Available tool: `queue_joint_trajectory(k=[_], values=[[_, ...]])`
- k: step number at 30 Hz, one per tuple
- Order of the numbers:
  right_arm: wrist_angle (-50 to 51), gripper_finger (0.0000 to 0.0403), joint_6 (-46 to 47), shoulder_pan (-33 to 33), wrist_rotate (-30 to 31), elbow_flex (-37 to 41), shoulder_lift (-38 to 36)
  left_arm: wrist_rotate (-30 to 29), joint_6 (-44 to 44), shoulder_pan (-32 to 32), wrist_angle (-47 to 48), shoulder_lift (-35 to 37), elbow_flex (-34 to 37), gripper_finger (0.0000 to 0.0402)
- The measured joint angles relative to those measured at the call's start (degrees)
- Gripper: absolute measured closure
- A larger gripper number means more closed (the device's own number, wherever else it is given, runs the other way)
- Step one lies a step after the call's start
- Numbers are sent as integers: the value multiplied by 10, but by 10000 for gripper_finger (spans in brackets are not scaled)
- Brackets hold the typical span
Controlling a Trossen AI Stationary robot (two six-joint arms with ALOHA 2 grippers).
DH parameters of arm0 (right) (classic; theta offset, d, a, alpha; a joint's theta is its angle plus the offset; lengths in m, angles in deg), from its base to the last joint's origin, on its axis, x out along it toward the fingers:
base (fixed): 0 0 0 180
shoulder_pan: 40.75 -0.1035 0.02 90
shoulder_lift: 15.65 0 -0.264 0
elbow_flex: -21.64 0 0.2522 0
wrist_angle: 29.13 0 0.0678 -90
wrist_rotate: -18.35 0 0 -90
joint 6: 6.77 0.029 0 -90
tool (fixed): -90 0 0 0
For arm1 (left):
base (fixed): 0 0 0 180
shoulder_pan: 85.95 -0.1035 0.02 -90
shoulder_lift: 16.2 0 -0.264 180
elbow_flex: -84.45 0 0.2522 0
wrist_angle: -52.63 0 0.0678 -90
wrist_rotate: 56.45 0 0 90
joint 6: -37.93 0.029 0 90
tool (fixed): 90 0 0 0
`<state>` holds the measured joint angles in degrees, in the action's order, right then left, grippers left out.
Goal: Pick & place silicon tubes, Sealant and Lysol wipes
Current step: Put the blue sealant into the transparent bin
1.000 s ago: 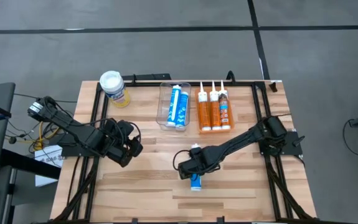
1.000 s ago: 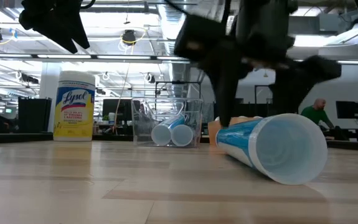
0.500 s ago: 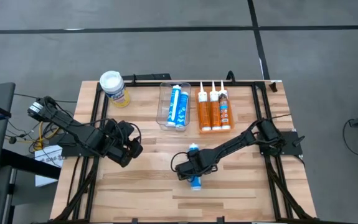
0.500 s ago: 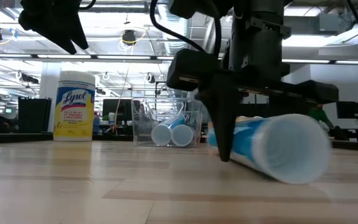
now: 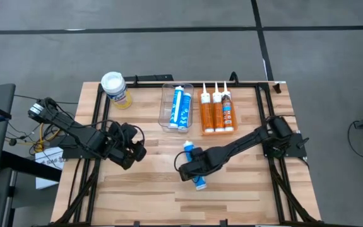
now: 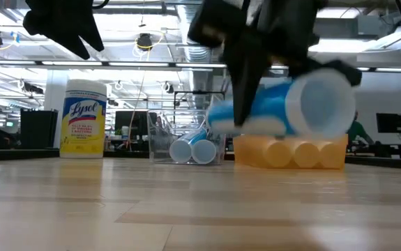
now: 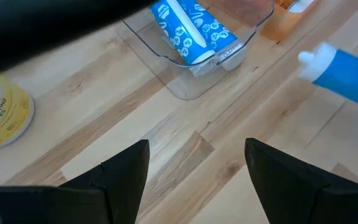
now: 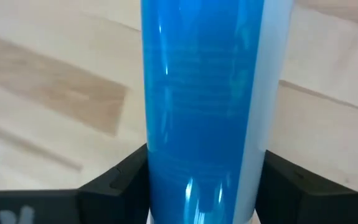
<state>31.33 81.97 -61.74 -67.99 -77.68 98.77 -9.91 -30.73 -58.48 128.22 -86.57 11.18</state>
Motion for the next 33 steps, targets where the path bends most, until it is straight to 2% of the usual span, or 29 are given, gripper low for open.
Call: queue_joint_trajectory(k=[6, 14, 20, 24, 28, 33], values=[[-22, 203, -68, 0, 44, 0, -77, 12, 26, 0, -51, 0, 0, 145], [-115, 203, -199, 15, 99, -1, -165, 19, 178, -4, -251, 0, 0, 145], [-170, 203, -304, 38, 99, -2, -200, 29, 284, -21, -430, 0, 0, 145], [-170, 203, -356, 49, 90, -2, -213, 31, 330, -35, -530, 0, 0, 145], [-185, 203, -408, 55, 82, -2, -225, 44, 348, -48, -607, 1, 0, 145], [-194, 203, -453, 55, 80, -2, -242, 46, 339, -64, -656, 1, 0, 145]])
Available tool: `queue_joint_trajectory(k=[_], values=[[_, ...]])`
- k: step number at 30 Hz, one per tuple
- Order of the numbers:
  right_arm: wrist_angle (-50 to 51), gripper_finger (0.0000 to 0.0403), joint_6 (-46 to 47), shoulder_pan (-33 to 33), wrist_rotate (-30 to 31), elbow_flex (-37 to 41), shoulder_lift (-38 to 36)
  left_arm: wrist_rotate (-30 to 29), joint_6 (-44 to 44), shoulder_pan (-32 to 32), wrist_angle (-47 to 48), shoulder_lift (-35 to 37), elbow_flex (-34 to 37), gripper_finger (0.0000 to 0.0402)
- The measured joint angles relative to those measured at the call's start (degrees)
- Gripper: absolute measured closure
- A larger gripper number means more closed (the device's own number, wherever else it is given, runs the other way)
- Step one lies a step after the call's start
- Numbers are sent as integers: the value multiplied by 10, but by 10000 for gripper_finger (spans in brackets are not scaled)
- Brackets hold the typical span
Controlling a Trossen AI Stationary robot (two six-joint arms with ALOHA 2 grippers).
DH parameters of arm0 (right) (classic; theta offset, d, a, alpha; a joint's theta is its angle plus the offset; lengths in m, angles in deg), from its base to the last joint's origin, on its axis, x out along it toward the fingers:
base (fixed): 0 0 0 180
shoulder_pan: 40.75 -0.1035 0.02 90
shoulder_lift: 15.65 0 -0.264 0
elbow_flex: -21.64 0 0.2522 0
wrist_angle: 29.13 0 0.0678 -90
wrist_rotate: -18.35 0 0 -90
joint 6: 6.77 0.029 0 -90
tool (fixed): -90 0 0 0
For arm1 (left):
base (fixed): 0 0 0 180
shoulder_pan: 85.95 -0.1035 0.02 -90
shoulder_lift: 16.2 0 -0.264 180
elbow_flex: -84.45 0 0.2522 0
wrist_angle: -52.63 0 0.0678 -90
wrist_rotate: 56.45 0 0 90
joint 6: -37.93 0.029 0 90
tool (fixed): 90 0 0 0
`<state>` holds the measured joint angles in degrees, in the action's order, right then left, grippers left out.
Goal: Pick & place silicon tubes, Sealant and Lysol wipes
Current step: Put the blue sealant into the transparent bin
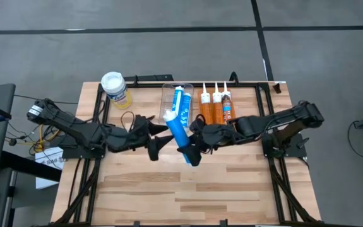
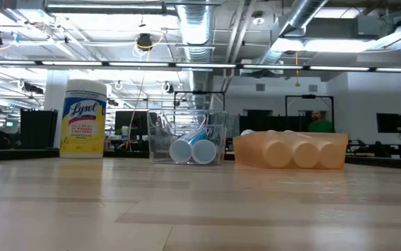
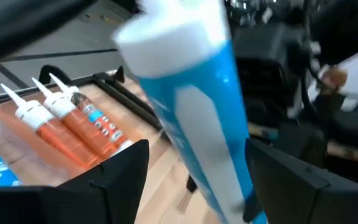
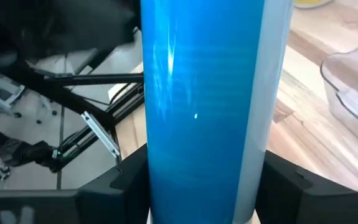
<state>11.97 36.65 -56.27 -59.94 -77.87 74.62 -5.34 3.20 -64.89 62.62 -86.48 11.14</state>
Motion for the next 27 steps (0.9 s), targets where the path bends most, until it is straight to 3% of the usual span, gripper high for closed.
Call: queue_joint_trajectory(k=[21, 27], values=[[-64, 203, -56, 31, -54, 0, -6, 82, -19, -62, -157, -43, 0, 146], [-64, 203, -55, 32, -48, 0, -6, 100, -35, -83, -163, -43, 0, 199]])
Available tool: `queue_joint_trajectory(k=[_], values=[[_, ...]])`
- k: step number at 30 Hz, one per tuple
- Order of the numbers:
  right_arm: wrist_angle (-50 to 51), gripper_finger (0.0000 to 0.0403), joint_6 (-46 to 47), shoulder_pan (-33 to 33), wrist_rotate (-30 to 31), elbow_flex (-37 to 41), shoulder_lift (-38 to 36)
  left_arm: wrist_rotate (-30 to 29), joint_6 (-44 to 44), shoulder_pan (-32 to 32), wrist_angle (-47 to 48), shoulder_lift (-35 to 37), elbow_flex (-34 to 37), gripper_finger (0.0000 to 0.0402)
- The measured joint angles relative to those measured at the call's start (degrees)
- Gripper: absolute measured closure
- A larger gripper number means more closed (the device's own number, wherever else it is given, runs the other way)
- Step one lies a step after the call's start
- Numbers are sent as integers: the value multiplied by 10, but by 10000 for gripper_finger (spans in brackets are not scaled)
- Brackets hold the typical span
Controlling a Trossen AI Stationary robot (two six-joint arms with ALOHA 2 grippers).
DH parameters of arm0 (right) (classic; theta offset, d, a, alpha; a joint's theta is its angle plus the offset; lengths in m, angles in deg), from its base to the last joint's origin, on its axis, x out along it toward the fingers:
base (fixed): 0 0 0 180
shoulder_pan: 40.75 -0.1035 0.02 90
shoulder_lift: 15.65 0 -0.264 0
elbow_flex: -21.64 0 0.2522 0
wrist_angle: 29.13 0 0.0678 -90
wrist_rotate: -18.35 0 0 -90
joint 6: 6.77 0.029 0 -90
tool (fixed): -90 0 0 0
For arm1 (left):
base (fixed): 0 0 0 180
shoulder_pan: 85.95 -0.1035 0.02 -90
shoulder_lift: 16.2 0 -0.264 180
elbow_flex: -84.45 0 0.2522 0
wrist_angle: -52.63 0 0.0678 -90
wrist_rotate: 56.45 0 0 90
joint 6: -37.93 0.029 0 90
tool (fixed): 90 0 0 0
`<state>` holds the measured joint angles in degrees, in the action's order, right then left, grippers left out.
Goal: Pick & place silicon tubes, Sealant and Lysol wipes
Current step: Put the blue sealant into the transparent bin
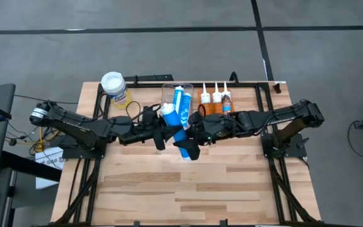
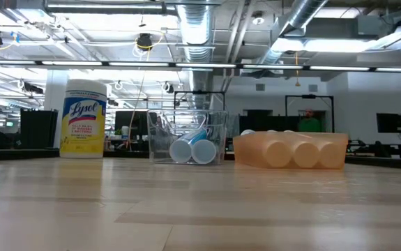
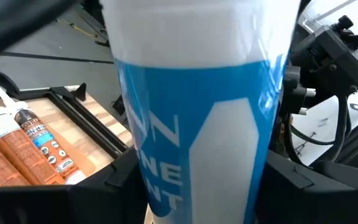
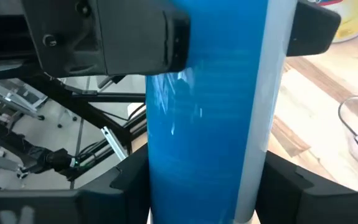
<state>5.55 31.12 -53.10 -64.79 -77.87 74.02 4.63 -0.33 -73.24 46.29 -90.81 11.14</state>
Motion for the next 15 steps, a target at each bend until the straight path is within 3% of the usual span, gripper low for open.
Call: queue_joint_trajectory(k=[7, 11, 15], values=[[-1, 196, 0, 5, -1, 0, 0, 10, -2, -12, 0, 0, 0, 200], [14, 127, -8, 8, -4, 0, -1, 0, 11, -15, 5, -1, 0, 200], [93, 72, -9, 9, -9, -1, -12, -51, 30, -15, 27, 0, 0, 200]])
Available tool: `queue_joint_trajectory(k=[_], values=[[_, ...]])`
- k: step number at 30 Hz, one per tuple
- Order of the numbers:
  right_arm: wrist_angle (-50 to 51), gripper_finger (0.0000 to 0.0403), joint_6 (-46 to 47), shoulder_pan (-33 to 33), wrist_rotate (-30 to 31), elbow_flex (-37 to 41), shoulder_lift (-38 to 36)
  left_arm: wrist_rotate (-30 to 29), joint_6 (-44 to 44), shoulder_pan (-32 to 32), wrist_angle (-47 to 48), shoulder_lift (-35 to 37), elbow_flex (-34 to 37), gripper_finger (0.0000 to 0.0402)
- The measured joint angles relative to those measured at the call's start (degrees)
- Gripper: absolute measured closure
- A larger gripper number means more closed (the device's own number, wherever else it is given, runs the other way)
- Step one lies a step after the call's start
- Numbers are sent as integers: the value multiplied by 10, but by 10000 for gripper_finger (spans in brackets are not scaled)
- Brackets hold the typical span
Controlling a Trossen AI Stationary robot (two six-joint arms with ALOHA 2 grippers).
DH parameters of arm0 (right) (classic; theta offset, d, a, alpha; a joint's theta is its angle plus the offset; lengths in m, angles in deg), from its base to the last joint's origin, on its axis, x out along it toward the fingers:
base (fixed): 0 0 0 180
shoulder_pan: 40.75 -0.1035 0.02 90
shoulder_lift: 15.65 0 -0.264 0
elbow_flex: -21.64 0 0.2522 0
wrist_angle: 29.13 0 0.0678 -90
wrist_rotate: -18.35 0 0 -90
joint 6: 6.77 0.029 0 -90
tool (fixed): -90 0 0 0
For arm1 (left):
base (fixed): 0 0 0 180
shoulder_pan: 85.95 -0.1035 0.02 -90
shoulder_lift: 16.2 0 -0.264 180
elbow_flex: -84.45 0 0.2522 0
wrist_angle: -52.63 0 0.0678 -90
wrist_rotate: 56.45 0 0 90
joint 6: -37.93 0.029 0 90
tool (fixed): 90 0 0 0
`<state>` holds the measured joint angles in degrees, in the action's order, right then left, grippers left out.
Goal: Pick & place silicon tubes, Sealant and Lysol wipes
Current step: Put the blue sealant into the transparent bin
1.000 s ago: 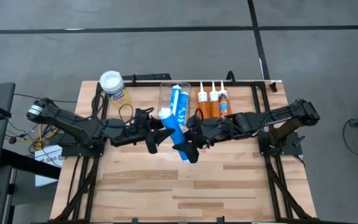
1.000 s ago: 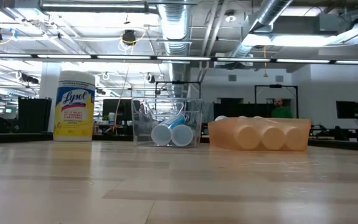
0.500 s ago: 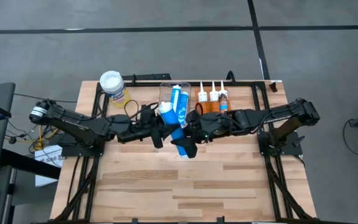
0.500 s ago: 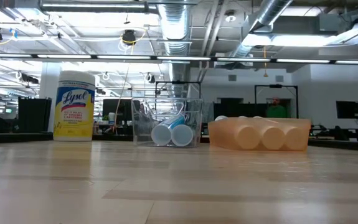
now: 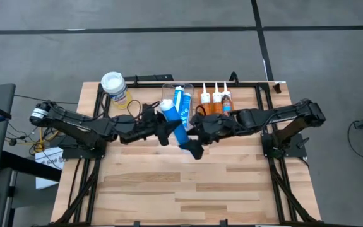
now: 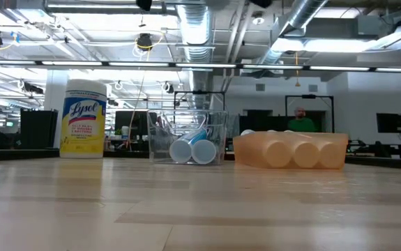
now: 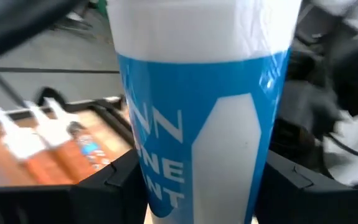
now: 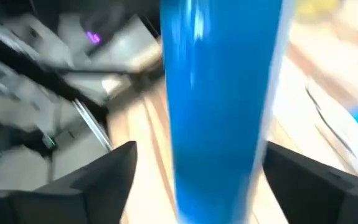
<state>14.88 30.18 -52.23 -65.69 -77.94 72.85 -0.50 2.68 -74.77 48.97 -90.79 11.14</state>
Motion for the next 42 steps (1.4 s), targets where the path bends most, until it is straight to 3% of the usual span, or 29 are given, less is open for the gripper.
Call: queue_joint_trajectory(k=[6, 13, 20, 26, 33, 42], values=[[99, 34, 1, -7, 9, 1, -20, -50, 1, -19, 49, 6, 0, 200], [228, 27, 21, -27, 57, 1, -54, -87, -4, -77, 111, 7, 0, 200], [303, 26, 66, -45, 96, 0, -70, -49, -18, -164, 165, 3, 0, 200], [306, 26, 66, -54, 97, 1, -66, -3, -18, -230, 200, -39, -11, 200], [307, 26, 82, -54, 111, 1, -66, 27, -1, -285, 270, -140, -91, 200], [306, 26, 104, -72, 124, 1, -66, 43, 1, -332, 455, -257, -228, 200]])
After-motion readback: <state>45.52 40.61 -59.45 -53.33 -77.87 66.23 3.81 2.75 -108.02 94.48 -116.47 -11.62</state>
